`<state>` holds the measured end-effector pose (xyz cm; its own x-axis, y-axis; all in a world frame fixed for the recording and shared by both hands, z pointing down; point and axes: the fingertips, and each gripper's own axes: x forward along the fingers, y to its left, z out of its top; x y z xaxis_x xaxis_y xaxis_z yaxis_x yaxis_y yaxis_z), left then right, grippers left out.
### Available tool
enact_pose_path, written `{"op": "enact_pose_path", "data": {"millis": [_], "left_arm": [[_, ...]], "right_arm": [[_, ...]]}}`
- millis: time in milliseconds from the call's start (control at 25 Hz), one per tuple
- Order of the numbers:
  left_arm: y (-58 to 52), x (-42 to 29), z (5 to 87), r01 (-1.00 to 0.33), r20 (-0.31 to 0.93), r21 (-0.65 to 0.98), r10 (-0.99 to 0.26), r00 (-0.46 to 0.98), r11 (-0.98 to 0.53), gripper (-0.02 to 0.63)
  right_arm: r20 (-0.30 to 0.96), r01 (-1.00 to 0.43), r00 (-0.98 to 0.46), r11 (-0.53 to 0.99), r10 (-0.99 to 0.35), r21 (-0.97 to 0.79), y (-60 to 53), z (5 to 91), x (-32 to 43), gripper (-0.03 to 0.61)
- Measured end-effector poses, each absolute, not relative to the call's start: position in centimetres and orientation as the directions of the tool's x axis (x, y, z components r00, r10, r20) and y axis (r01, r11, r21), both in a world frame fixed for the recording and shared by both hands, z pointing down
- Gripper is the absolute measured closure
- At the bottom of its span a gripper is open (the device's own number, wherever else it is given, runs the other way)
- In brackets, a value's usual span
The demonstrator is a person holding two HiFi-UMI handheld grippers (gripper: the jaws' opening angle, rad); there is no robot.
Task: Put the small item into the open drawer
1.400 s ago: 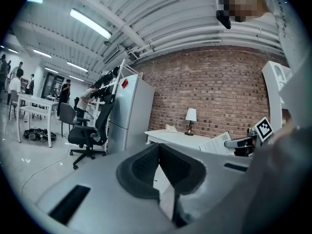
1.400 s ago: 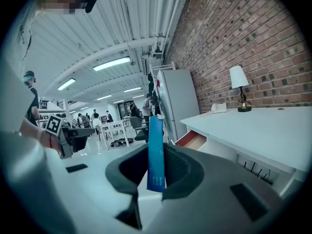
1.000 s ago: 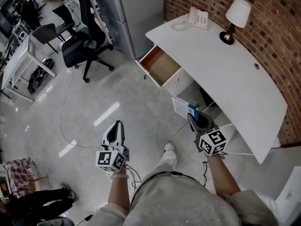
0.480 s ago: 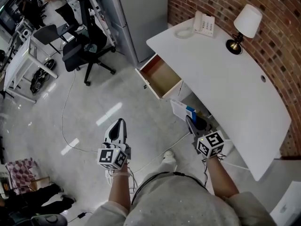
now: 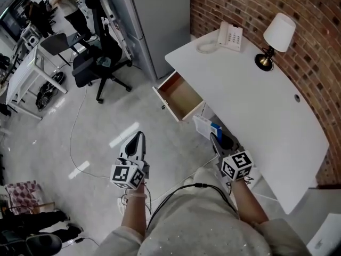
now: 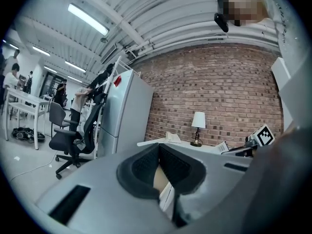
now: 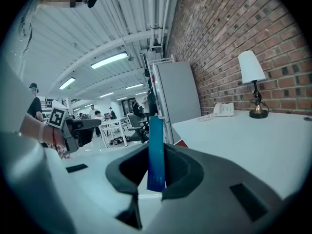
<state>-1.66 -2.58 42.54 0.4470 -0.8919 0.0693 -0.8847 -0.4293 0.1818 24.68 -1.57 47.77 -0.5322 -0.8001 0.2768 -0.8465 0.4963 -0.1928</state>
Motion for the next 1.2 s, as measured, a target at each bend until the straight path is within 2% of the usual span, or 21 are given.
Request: {"op": "enact_pose_path", "data": {"millis": [640,1200], "left_arm": [[-8.5,-3.3,44.7,-0.903,0.092,0.203,-0.911,0.402,-0.378,0.609],[-16.7,-5.3,50.4,-0.900,0.165,0.261,-0.902,0.399,-0.350,0.609]], "right_arm": [[0.358,-0.818,-0.571,0.550,-0.738,-0.171,-9.4,51.1,21.2,0.509],[0.568,-0.799,-0.520,0.599,-0.638,-0.058,-17.3,59.3,17.0,0.511]]}}
